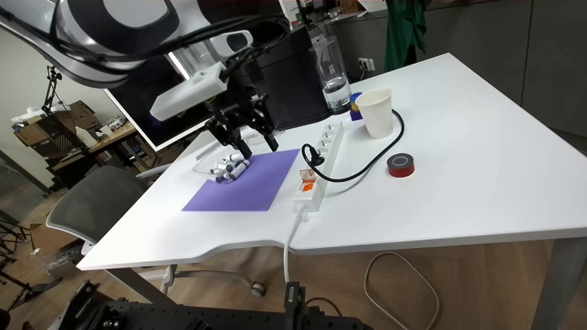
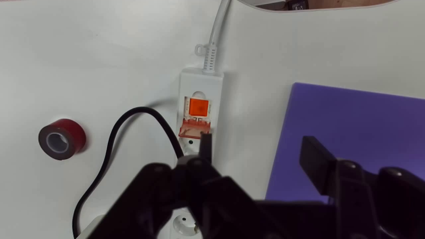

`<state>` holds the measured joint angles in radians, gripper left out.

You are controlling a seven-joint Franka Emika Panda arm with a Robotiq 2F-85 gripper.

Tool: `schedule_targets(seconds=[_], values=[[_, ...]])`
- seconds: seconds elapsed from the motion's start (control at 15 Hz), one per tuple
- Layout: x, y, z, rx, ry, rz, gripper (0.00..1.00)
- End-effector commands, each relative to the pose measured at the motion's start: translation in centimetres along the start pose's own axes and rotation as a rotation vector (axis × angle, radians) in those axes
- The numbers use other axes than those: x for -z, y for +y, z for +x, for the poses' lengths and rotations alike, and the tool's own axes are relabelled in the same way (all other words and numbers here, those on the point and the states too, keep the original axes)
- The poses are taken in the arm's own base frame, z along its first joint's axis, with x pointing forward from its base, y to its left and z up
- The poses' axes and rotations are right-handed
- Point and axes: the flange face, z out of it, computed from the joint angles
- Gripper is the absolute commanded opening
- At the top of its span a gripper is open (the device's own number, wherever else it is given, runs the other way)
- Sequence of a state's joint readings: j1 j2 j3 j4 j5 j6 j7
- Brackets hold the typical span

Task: Switch off the extension cord

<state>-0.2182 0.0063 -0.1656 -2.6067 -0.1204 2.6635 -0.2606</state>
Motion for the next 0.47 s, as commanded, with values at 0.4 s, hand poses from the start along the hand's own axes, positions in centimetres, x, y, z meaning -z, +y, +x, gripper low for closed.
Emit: schedule_targets(seconds=[0.4], values=[[0.27, 1.01, -0.36, -0.231, 0.005, -0.051, 1.00]])
